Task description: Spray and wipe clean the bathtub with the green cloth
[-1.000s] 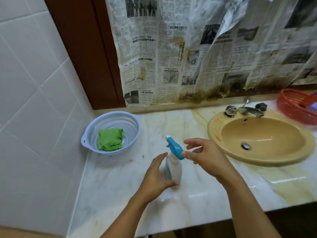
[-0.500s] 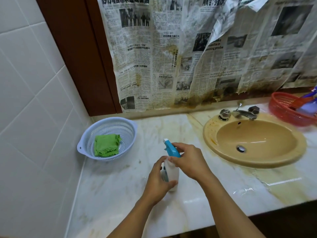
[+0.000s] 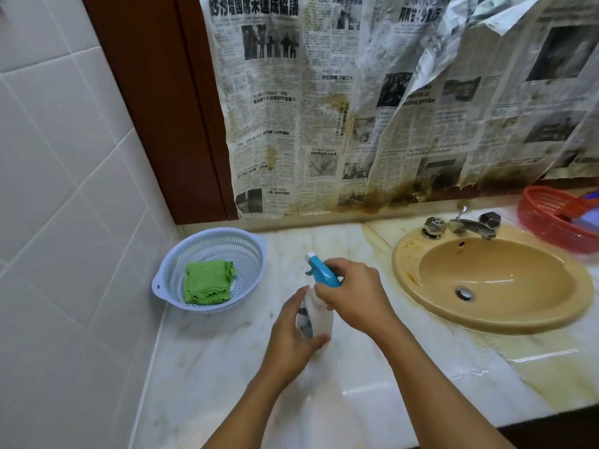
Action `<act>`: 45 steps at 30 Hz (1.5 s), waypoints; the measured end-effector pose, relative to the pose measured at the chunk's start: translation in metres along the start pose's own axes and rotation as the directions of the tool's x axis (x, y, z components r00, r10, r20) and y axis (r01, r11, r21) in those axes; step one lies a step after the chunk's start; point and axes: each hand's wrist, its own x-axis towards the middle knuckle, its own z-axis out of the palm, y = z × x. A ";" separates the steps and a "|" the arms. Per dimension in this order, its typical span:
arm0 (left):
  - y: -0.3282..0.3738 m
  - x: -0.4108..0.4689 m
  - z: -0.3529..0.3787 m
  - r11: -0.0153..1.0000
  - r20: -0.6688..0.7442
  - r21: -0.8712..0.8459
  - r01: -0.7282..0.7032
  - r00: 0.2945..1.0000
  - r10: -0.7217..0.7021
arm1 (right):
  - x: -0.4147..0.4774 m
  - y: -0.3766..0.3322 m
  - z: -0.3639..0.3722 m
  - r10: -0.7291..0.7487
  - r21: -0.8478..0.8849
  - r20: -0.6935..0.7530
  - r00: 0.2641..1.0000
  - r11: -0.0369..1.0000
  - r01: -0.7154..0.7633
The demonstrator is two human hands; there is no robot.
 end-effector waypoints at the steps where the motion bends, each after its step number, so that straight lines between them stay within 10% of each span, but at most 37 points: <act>1: 0.005 0.006 -0.011 0.999 -0.031 -0.009 -0.032 0.999 0.032 | 0.006 -0.011 -0.001 -0.019 0.016 -0.001 1.000 1.000 0.019; 12: 0.027 0.082 -0.146 0.994 -0.302 0.102 -0.023 0.952 0.053 | 0.097 -0.129 0.055 -0.209 0.117 0.038 0.977 0.972 0.203; 45: -0.046 0.138 -0.175 0.981 -0.198 0.139 0.136 0.974 -0.107 | 0.160 -0.088 0.125 -0.063 0.183 0.216 0.974 0.983 0.023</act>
